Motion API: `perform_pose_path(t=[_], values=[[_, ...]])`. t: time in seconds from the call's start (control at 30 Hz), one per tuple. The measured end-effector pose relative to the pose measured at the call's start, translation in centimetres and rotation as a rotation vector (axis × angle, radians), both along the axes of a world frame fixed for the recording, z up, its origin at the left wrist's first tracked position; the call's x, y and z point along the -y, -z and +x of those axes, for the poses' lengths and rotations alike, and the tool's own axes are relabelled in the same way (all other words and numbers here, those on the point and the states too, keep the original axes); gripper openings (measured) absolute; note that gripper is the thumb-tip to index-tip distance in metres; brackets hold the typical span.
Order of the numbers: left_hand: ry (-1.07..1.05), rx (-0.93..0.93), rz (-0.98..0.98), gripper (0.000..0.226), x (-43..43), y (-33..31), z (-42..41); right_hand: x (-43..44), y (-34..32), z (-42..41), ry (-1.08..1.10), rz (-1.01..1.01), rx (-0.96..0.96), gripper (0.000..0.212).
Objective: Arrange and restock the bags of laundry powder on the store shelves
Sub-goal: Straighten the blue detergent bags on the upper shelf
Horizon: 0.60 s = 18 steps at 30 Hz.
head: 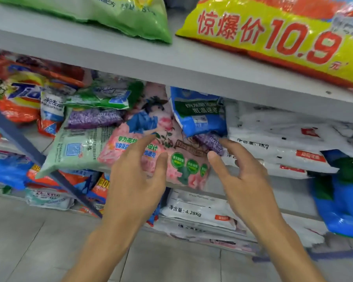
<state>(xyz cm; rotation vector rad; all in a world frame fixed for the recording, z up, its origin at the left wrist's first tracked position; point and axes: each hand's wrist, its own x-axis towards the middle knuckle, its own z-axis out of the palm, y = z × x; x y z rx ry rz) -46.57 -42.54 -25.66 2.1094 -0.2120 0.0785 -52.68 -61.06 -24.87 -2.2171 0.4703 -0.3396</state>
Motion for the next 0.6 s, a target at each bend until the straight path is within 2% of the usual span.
perform_pose_path(t=[0.13, 0.27, 0.33, 0.43, 0.53, 0.6], values=[[-0.023, 0.002, -0.057, 0.050, 0.5, 1.1, 1.1, -0.3, 2.4, 2.2, 0.002, -0.018, 0.099, 0.047], [0.011, -0.004, -0.146, 0.051, 2.2, 0.8, 2.8, -0.6, 3.4, 5.8, 0.023, -0.279, 0.211, 0.072], [0.018, -0.042, -0.179, 0.048, 3.0, 0.8, 3.6, -0.5, 4.1, 7.9, 0.015, -0.395, 0.273, 0.076], [-0.003, -0.150, -0.309, 0.043, 3.8, 1.0, 4.8, -0.1, 4.9, 10.2, -0.016, -0.337, 0.273, 0.061], [-0.030, -0.270, -0.473, 0.058, 3.7, 1.0, 5.9, -0.4, 4.6, 10.1, 0.009, -0.219, 0.350, 0.051], [-0.020, -0.384, -0.612, 0.062, 3.6, 0.2, 5.9, -0.8, 3.8, 9.1, -0.006, -0.233, 0.410, 0.051]])
